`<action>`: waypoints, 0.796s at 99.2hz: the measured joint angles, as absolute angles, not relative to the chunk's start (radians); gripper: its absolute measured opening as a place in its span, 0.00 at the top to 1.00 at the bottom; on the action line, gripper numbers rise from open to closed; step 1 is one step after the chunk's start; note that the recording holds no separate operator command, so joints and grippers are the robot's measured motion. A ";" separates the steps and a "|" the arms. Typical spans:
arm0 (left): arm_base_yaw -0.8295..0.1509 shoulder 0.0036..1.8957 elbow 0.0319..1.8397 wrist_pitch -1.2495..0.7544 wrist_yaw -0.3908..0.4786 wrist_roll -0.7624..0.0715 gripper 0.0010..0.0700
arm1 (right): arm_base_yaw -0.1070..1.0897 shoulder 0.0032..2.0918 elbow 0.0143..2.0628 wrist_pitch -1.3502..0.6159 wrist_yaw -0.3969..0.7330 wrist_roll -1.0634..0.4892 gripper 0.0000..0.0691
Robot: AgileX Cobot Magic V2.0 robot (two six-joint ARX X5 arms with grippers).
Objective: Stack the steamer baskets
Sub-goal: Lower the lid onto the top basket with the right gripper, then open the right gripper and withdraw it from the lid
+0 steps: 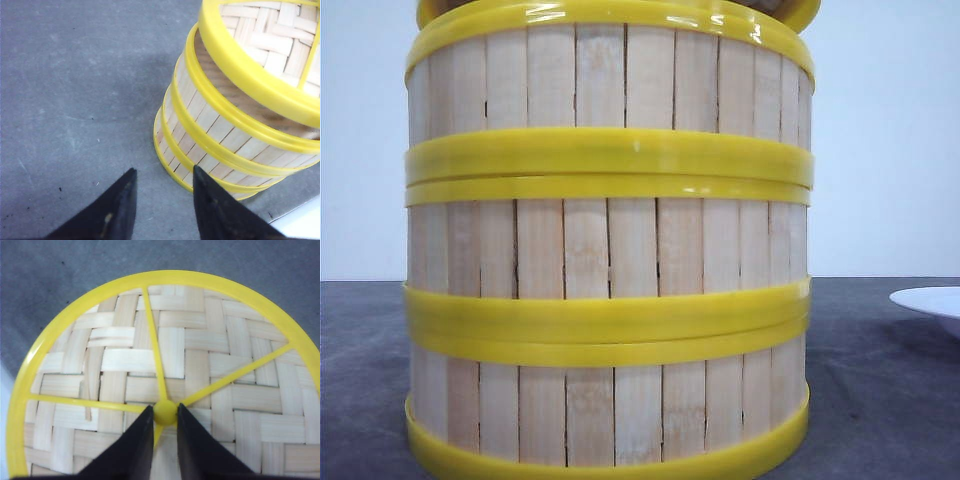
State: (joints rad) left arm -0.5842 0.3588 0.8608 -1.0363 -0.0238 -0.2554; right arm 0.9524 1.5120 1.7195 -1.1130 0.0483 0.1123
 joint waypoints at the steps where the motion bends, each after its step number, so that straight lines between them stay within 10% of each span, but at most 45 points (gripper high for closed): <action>1: -0.584 0.359 0.861 -1.036 -0.024 -0.256 0.73 | 0.953 1.512 1.720 -1.113 0.048 0.112 0.93; 79: -0.584 0.359 0.861 -1.037 -0.024 -0.255 0.73 | 0.958 1.515 1.636 -1.059 0.026 0.133 0.93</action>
State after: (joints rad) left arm -0.5842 0.3588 0.8608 -1.0370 -0.0238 -0.2554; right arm 0.9581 1.5150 1.6360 -1.0588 0.0257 0.1326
